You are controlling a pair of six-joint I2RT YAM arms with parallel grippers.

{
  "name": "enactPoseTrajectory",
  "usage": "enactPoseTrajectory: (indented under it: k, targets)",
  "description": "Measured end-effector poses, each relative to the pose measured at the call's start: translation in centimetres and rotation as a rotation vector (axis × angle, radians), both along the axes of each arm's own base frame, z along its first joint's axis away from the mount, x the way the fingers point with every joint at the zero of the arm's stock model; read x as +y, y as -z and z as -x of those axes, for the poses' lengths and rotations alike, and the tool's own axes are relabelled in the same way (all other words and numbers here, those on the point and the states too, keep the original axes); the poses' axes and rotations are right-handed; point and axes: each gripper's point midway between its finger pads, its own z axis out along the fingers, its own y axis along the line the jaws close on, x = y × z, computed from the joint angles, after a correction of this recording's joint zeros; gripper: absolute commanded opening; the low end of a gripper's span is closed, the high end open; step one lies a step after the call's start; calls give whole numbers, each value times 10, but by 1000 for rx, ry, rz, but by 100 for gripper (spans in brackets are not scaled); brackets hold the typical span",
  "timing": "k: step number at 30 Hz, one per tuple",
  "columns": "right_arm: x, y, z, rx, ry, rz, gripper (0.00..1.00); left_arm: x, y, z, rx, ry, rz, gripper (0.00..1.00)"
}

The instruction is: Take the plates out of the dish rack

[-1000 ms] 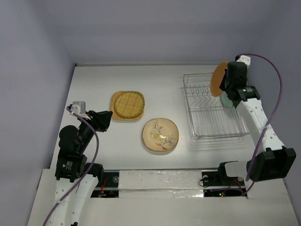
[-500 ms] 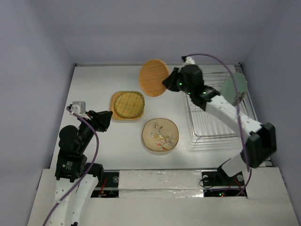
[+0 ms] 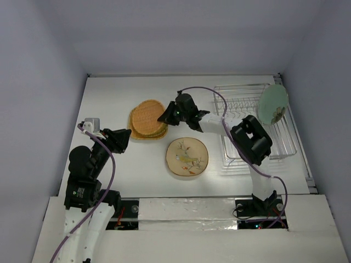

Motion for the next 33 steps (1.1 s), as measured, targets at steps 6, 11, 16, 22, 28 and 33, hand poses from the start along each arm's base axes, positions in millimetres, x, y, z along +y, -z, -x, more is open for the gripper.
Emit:
enactPoseTrajectory:
  k: [6,11,16,22,28,33]
  targets:
    - [10,8,-4,26,7,-12,55,0,0,0,0,0,0,24]
    - [12,8,0,9,-10,38,81,0,0,0,0,0,0,24]
    - [7,14,5,-27,-22,192,94,0,0,0,0,0,0,24]
    - [-23,-2,14,-94,11,348,74,0,-2,2,-9,0,1,24]
    - [-97,-79,17,-248,175,436,0,-1,-4,4,-21,5,3,23]
    - [-245,-159,-4,-360,526,458,0,-2,-8,9,-41,14,6,23]
